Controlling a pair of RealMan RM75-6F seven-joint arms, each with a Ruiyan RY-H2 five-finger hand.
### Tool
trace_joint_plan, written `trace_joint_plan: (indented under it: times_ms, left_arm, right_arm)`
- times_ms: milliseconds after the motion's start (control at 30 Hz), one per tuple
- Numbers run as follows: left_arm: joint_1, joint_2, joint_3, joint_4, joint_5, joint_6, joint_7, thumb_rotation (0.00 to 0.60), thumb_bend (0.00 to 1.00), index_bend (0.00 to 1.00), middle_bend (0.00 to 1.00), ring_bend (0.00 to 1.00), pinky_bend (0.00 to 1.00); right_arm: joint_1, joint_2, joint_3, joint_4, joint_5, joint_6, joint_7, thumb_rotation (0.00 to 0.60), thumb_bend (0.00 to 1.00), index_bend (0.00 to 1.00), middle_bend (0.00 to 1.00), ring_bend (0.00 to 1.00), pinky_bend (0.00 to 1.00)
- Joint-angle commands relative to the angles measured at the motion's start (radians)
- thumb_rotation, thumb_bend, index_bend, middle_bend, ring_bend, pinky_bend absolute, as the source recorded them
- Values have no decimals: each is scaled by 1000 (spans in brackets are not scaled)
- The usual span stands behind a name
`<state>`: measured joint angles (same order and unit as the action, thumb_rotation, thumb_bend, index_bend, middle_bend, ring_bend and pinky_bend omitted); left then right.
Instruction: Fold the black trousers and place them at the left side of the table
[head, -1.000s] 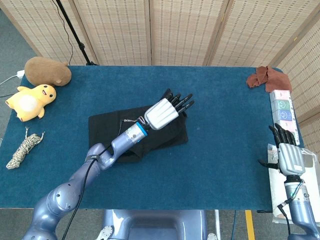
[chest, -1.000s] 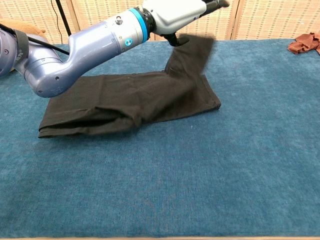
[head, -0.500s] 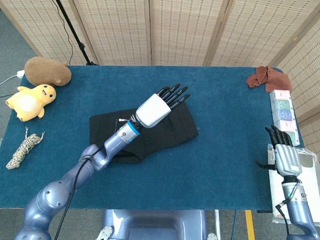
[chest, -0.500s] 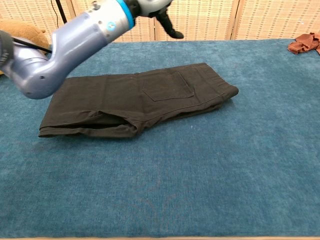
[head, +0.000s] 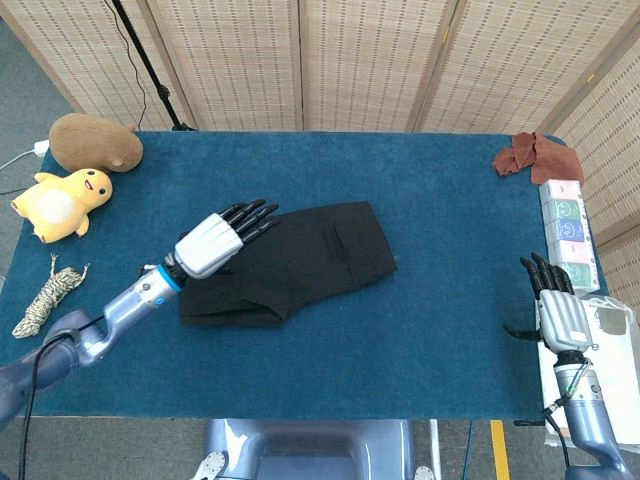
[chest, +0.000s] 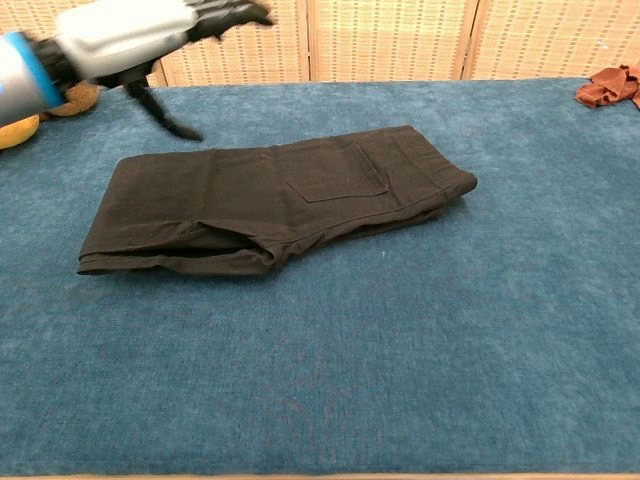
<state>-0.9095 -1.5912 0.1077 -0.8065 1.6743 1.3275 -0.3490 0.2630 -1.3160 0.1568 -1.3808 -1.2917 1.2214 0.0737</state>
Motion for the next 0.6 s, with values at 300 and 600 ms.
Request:
trace_joint_plan:
  times_ms: [300,600]
  left_arm:
    - [195,11,127,139,56,56,-140,600,0,0,0,0,204]
    - [267,-70,152,340,84,62,-210,600,0,0,0,0,204]
  right_arm:
    - [11,-25,-2,26,22,-27,-28,600,0,0,0,0,0]
    - [13,-28,-4,29,23,-32,-27,600,0,0,0,0,0]
